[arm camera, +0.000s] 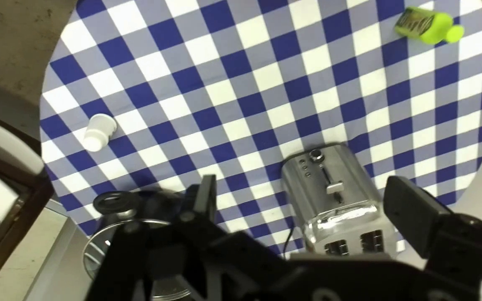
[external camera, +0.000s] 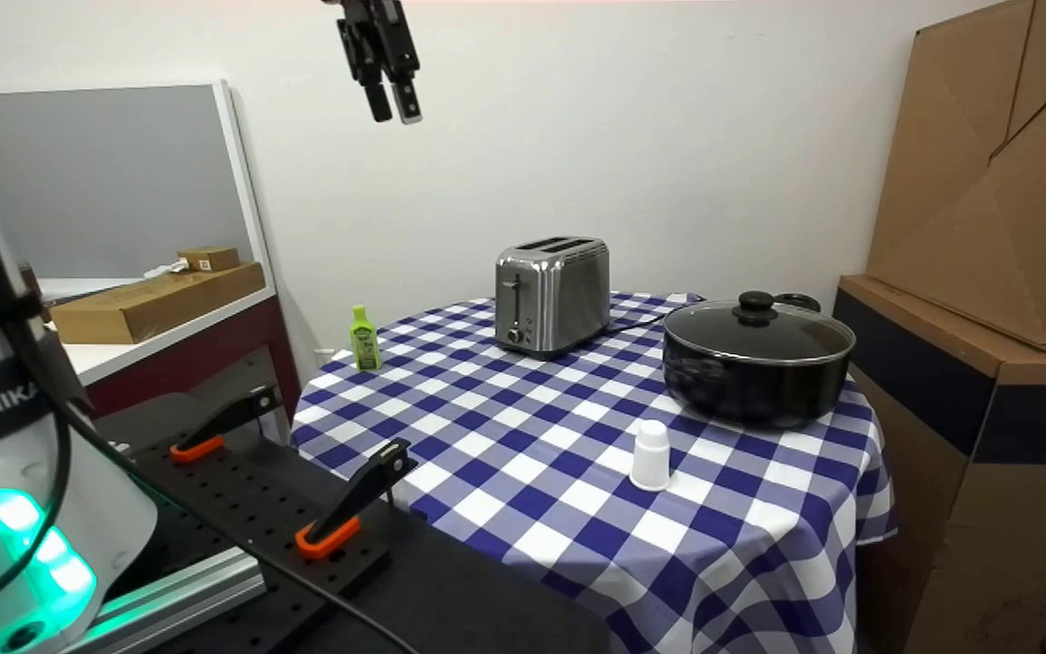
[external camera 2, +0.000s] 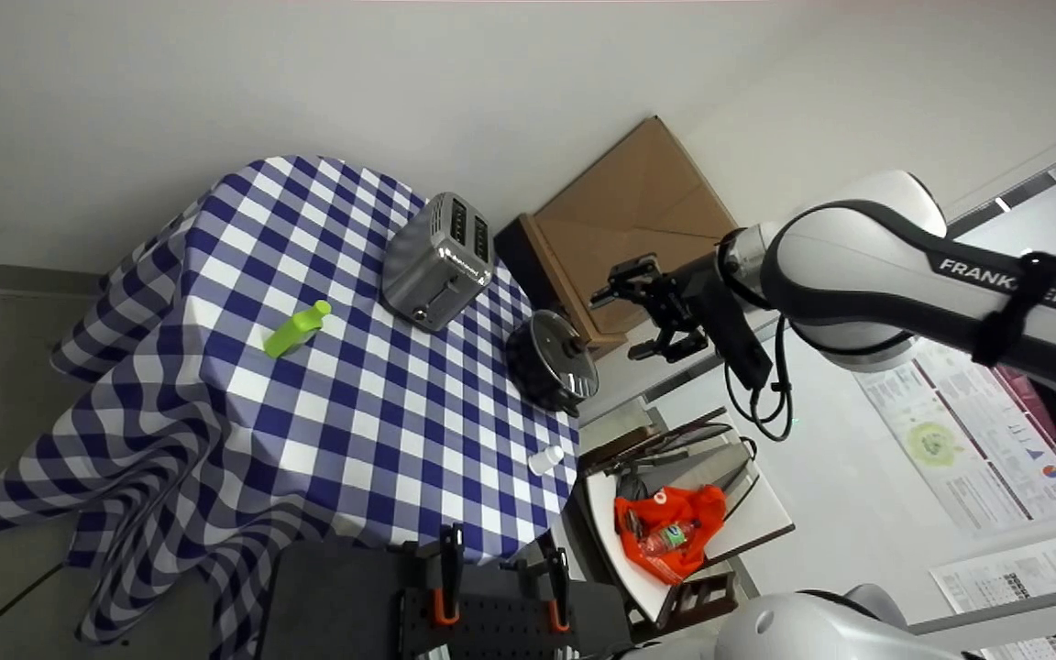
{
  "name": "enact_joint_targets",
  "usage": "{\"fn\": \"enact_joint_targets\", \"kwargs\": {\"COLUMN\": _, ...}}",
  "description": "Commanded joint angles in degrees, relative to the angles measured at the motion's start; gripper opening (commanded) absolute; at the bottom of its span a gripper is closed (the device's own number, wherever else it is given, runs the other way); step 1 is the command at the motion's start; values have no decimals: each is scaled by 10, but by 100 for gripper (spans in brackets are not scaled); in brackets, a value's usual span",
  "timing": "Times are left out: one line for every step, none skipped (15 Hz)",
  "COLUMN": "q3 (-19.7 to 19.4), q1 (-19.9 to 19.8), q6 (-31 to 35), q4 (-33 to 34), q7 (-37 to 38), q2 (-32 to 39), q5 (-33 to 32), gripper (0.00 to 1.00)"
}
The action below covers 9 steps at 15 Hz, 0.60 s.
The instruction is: Move the white objects to the left
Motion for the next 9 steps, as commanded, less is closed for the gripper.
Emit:
{"fn": "enact_joint_targets", "kwargs": {"q3": -20, "q1": -55, "q6": 67, "q4": 0, "q7": 5, "q2": 68, "q5": -49, "gripper": 100}}
{"fn": "enact_joint_targets", "kwargs": {"q3": -27, "q1": -70, "q6": 82, "q4": -1, "q7": 5, "q2": 90, "q5": -60, "gripper": 100}}
{"fn": "enact_joint_targets", "kwargs": {"q3": -33, "q1": -83, "q6": 94, "q4": -2, "q7": 8, "q2": 108, "q5": -71, "gripper": 100}}
{"fn": "enact_joint_targets", "kwargs": {"q3": -39, "q1": -94, "q6": 107, "q4": -4, "q7": 11, "q2": 126, "q5": -80, "gripper": 100}}
{"fn": "enact_joint_targets", "kwargs": {"q3": -46, "q1": -107, "q6": 118, "q4": -5, "q7": 14, "q2": 143, "q5": -91, "gripper": 100}}
{"fn": "enact_joint_targets", "kwargs": {"q3": -56, "q1": -119, "q6": 129, "q4": -6, "q7": 14, "q2": 160, "q5": -99, "gripper": 100}}
{"fn": "enact_joint_targets", "kwargs": {"q3": -65, "q1": -130, "q6": 140, "q4": -6, "q7": 17, "q2": 176, "q5": -108, "gripper": 100}}
{"fn": "enact_joint_targets", "kwargs": {"q3": -77, "q1": -140, "q6": 151, "q4": -6, "q7": 15, "q2": 192, "q5": -114, "gripper": 100}}
{"fn": "enact_joint_targets", "kwargs": {"q3": -90, "q1": -151, "q6": 161, "q4": -6, "q7": 14, "q2": 207, "q5": -122, "gripper": 100}}
